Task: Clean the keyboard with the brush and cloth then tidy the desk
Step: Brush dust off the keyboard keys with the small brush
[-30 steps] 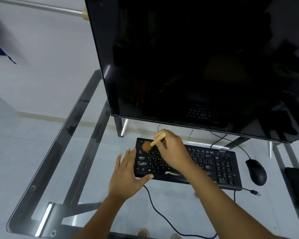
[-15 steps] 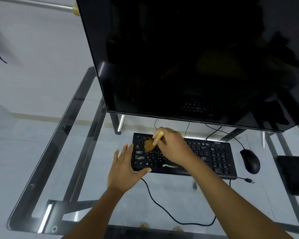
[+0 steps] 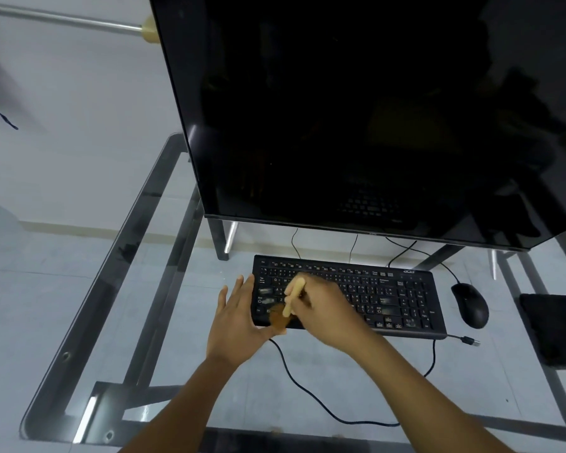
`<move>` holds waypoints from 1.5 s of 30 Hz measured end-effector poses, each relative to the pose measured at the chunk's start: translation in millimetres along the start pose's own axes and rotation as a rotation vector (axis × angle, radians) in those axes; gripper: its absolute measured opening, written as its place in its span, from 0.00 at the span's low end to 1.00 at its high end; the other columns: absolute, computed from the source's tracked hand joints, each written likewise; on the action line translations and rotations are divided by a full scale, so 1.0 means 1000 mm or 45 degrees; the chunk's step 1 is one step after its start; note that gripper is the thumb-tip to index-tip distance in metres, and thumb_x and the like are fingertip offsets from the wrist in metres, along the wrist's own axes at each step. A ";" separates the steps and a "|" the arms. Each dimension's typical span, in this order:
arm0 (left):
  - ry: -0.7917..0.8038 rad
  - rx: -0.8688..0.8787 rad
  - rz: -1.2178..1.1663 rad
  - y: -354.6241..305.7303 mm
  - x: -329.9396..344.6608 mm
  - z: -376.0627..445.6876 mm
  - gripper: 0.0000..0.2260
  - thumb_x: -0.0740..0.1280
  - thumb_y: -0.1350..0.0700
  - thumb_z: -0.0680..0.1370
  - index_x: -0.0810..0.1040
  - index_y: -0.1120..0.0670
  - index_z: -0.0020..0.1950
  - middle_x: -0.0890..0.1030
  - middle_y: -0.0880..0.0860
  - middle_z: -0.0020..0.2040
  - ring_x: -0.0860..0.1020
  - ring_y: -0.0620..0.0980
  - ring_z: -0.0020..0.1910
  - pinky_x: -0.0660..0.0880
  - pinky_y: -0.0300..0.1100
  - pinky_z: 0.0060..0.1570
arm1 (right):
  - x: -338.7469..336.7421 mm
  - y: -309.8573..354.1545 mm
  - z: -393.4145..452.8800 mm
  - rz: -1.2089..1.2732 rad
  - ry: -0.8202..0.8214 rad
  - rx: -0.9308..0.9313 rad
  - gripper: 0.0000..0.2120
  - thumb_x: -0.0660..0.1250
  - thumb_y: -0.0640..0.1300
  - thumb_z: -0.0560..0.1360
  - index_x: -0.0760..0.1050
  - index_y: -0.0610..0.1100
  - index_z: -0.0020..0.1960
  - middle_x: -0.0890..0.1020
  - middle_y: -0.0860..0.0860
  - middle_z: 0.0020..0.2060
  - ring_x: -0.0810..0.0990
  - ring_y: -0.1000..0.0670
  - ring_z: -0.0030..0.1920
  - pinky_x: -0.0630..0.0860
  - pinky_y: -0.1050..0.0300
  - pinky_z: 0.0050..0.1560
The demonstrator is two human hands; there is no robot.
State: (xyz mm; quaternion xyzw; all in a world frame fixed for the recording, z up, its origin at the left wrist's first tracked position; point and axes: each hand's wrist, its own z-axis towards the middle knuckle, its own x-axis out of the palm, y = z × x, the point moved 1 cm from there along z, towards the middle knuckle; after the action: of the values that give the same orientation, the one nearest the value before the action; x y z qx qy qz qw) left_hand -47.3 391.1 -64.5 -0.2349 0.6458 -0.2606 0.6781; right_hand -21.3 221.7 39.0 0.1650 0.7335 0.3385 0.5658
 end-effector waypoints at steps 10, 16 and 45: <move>0.048 -0.013 0.060 0.003 0.002 -0.003 0.52 0.62 0.24 0.64 0.53 0.53 0.78 0.53 0.45 0.76 0.42 0.40 0.75 0.41 0.46 0.75 | 0.012 0.003 -0.003 0.021 -0.169 0.013 0.03 0.64 0.44 0.78 0.74 0.45 0.48 0.81 0.52 0.44 0.80 0.55 0.42 0.79 0.57 0.44; 0.027 0.047 0.155 0.008 0.007 -0.001 0.48 0.59 0.24 0.68 0.54 0.55 0.77 0.61 0.51 0.76 0.48 0.46 0.77 0.44 0.50 0.76 | -0.008 0.002 -0.003 -0.046 -0.010 -0.066 0.03 0.63 0.42 0.78 0.75 0.45 0.50 0.80 0.53 0.45 0.77 0.61 0.40 0.72 0.70 0.39; 0.042 0.035 0.254 0.008 0.011 -0.001 0.49 0.59 0.24 0.68 0.53 0.55 0.77 0.61 0.52 0.77 0.48 0.46 0.77 0.43 0.50 0.76 | -0.034 -0.014 0.023 0.171 -0.530 0.051 0.02 0.64 0.40 0.78 0.75 0.41 0.50 0.79 0.55 0.39 0.76 0.63 0.35 0.71 0.73 0.35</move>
State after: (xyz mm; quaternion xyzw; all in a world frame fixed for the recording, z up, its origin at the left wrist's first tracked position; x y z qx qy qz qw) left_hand -47.6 389.7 -78.4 -0.1558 0.6734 -0.2044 0.6932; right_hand 12.7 197.4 51.4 0.2911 0.5947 0.3195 0.6779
